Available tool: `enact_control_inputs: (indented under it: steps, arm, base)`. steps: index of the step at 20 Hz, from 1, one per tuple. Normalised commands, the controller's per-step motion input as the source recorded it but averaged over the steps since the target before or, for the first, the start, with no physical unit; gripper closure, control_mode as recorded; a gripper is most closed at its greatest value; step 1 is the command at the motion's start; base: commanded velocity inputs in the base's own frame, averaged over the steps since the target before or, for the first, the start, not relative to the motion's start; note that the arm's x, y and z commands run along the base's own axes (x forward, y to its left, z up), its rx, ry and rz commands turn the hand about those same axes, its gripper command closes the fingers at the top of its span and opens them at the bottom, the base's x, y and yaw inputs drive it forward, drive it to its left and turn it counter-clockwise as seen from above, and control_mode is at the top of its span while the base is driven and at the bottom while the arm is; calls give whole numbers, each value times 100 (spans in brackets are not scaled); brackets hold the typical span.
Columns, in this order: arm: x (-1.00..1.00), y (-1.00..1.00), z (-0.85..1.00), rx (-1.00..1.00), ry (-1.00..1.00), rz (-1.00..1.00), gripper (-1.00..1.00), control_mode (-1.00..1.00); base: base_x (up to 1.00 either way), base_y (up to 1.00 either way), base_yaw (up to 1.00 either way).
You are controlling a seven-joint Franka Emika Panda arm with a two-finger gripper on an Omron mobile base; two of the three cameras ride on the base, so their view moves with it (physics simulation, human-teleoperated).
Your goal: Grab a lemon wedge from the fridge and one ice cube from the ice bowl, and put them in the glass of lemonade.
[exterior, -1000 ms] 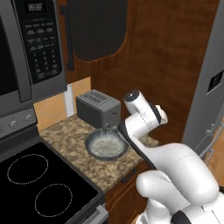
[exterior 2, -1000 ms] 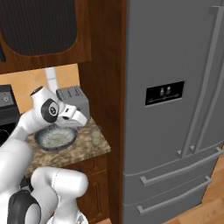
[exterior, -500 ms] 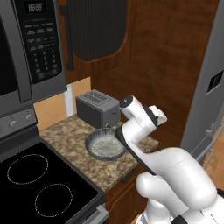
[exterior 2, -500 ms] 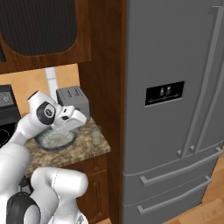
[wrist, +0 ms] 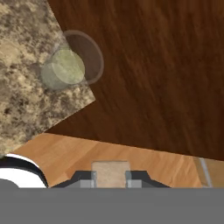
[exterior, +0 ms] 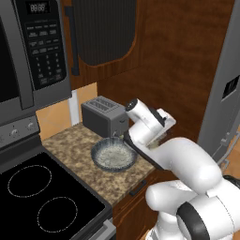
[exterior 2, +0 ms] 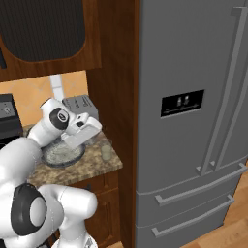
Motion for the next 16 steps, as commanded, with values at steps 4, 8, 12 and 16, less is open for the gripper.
enact_control_inputs:
  steps: [4, 8, 12, 16]
  arm:
    - [56, -1, -4, 0, 3, 3, 100, -100]
    - [45, 0, -19, -1, 1, 2, 100, -100]
    - [29, 0, -38, -3, 0, 1, 100, -100]
    - [34, -3, -33, -2, 0, 1, 100, -100]
  base:
    - [0, 0, 0]
    - [0, 0, 0]
    - [0, 0, 0]
    - [0, 0, 0]
